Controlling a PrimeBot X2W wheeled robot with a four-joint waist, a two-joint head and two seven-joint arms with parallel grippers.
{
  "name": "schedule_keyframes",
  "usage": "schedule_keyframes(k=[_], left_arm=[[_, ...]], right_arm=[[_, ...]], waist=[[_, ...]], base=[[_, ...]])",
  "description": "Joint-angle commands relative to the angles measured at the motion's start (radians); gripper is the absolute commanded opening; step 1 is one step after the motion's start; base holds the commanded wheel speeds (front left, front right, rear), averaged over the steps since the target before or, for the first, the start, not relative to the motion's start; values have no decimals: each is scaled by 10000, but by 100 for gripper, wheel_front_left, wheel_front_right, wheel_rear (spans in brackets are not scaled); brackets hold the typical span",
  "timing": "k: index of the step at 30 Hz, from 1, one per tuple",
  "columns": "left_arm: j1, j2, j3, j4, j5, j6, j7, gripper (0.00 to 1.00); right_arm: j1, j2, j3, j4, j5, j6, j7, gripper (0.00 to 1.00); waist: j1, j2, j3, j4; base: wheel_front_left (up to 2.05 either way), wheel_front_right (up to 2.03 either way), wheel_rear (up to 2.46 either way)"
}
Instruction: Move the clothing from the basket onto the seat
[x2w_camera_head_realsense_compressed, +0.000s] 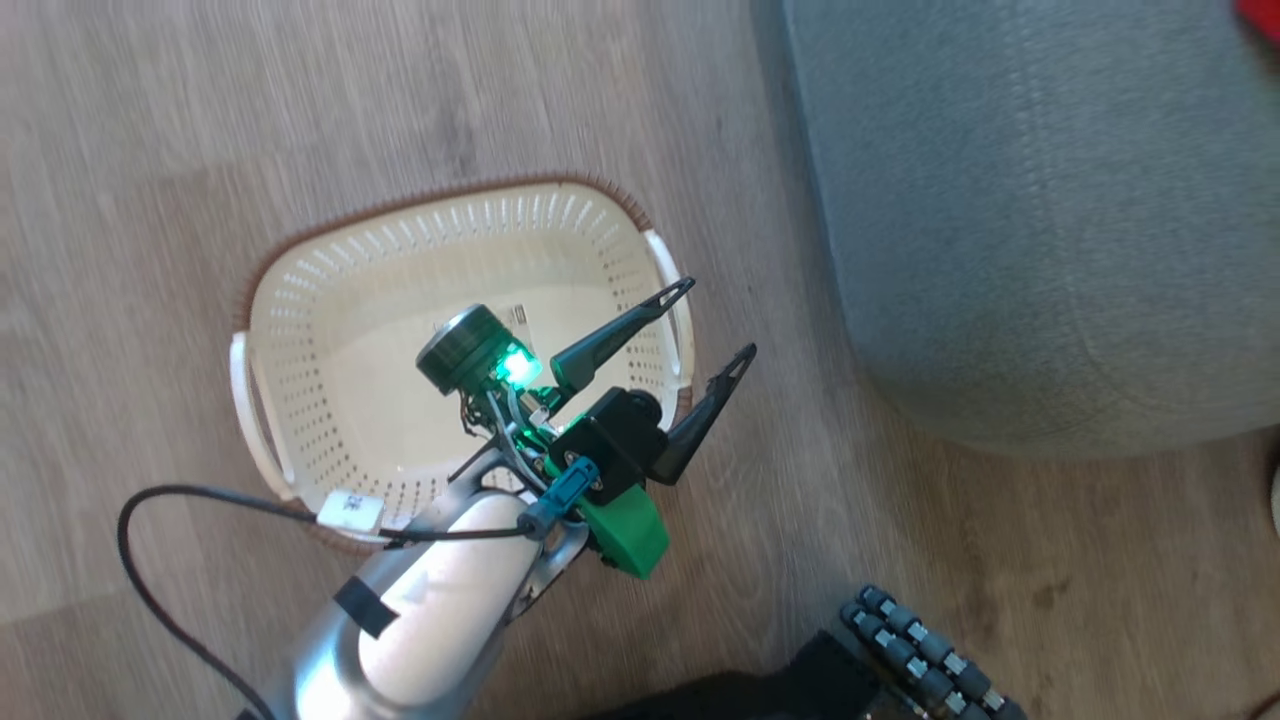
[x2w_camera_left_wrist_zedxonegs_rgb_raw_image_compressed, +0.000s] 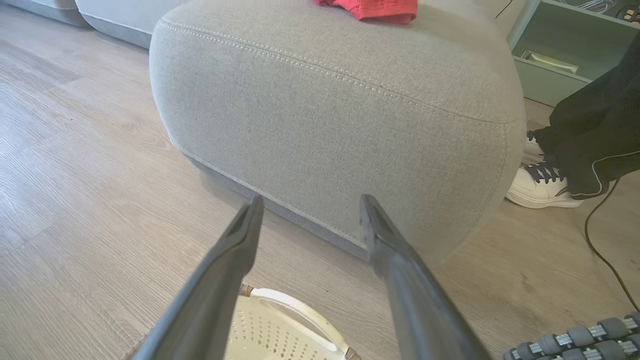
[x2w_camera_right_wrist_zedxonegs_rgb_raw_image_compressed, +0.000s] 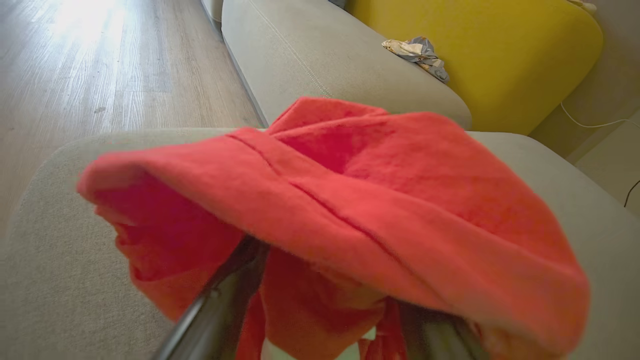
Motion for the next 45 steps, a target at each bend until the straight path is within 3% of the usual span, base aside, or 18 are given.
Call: schedule_keyframes(k=[1, 13, 20, 35, 41, 45], left_arm=[[146, -105, 160, -232, -67, 35, -51, 100], [1050, -422, 392, -213, -404, 86, -51, 100], [1553, -563, 814, -371, -528, 198, -51, 100], [2766, -701, 2037, -1016, -898, 522, -51, 100], [3086, -714, 2652, -1385, -1032, 657, -51, 100], [3301, -716, 3238, -1600, -1243, 999, -51, 100]], right_arm=[[351, -136, 213, -142, -125, -2, -63, 100], [1083, 348, 1600, 657, -253, -2, 121, 100], [1807, 693, 2262, -16, 314, -2, -34, 100], [5476, 392, 2688, -5572, 2304, -2, -61, 100], [7096, 501, 2542, -7916, 2311, -2, -61, 100], [8033, 847, 2341, -9089, 2147, -2, -62, 100]], waist=[[0, 0, -400, -87], [0, 0, -2516, -505], [0, 0, -3556, -550], [0, 0, -5366, 211], [0, 0, -5627, 728], [0, 0, -5780, 1056]], base=[[0, 0, 0], [0, 0, 0], [0, 0, 0], [0, 0, 0], [0, 0, 0], [0, 0, 0]])
